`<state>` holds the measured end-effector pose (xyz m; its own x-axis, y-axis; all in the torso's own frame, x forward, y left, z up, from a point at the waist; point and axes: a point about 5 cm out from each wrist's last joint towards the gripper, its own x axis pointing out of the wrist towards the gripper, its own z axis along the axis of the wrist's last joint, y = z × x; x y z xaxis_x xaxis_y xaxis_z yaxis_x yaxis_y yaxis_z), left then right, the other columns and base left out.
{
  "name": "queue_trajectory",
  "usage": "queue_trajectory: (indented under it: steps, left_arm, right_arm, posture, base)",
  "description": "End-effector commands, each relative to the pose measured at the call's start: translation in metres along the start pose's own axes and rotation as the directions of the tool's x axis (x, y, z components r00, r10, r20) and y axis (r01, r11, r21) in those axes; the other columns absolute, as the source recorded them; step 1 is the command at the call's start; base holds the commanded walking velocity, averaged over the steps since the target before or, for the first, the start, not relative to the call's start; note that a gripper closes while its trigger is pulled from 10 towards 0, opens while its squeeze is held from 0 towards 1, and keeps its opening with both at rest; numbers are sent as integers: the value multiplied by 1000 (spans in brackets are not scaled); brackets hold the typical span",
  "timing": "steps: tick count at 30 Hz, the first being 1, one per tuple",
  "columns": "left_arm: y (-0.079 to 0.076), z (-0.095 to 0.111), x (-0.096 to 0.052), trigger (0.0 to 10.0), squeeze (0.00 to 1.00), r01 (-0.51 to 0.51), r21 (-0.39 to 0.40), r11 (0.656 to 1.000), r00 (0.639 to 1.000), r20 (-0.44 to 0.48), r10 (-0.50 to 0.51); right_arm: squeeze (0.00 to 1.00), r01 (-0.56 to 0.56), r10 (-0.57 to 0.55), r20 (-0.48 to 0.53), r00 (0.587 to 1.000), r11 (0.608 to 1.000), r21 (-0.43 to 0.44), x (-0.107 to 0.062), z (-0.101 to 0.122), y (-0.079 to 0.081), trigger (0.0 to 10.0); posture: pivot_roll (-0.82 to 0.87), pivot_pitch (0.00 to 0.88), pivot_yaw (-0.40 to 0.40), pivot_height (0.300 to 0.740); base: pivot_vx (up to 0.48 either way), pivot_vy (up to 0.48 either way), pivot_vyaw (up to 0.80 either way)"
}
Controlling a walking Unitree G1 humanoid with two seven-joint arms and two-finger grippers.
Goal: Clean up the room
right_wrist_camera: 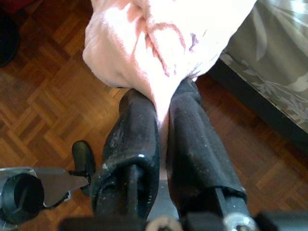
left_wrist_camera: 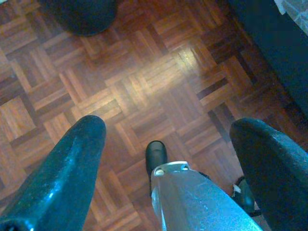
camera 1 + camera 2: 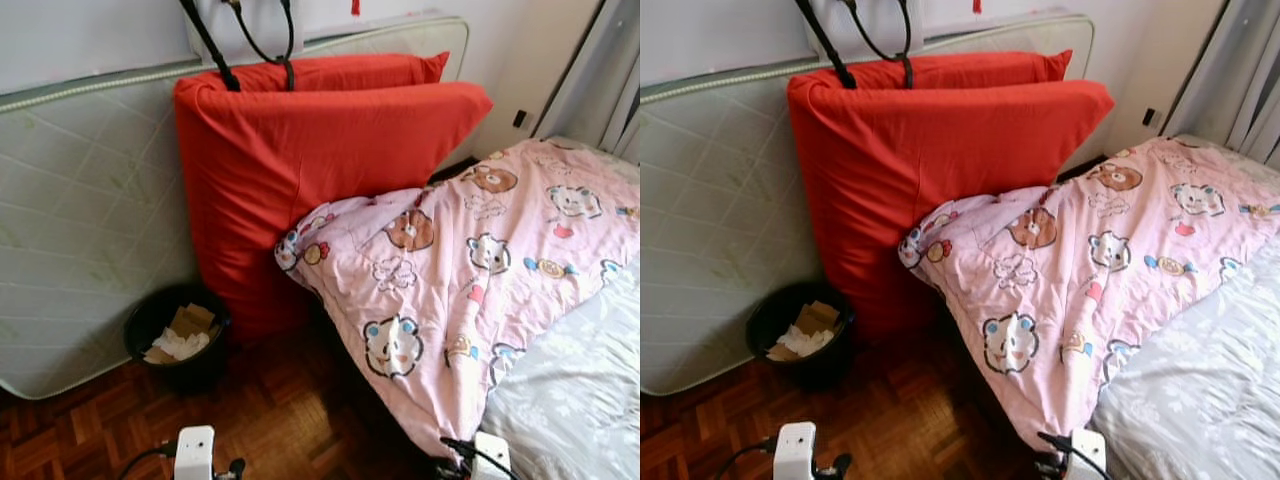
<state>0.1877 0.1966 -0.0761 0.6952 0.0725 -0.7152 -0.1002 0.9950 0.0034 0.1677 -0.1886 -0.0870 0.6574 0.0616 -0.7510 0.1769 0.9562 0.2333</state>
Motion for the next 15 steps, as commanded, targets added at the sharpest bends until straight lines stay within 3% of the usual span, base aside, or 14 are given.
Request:
queue_trajectory:
  steps: [1,7,8,9,15]
  left_arm:
    - [2,-1,0,10000,0,-5,18,1000,1000,-12,5]
    - [0,0,0,10000,0,-2,22,1000,1000,-8,2]
    - [0,0,0,10000,0,-2,22,1000,1000,-8,2]
    - [0,0,0,10000,0,-1,22,1000,1000,-7,1]
    - [-1,1,1,10000,0,1,23,1000,1000,-6,0]
  right_arm:
    - [0,4,-4,-33,999,1000,-12,-2,-6,-2,10000]
    - [0,9,-9,-44,999,1000,-12,-2,-9,-2,10000]
    - [263,5,-6,-43,999,1000,-12,-2,-8,-1,10000]
    - [694,2,-2,-42,999,1000,-13,-1,-7,-1,10000]
    - [663,-2,1,-40,999,1000,-19,-1,-5,-1,10000]
  posture:
    - [-34,0,-48,740]
    - [-32,0,-49,740]
    - [-32,0,-47,740]
    - [-32,0,-48,740]
    - [-31,0,-47,740]
  base:
    - [0,0,0]
    - [0,0,0]
    - [0,0,0]
    - [0,0,0]
    - [0,0,0]
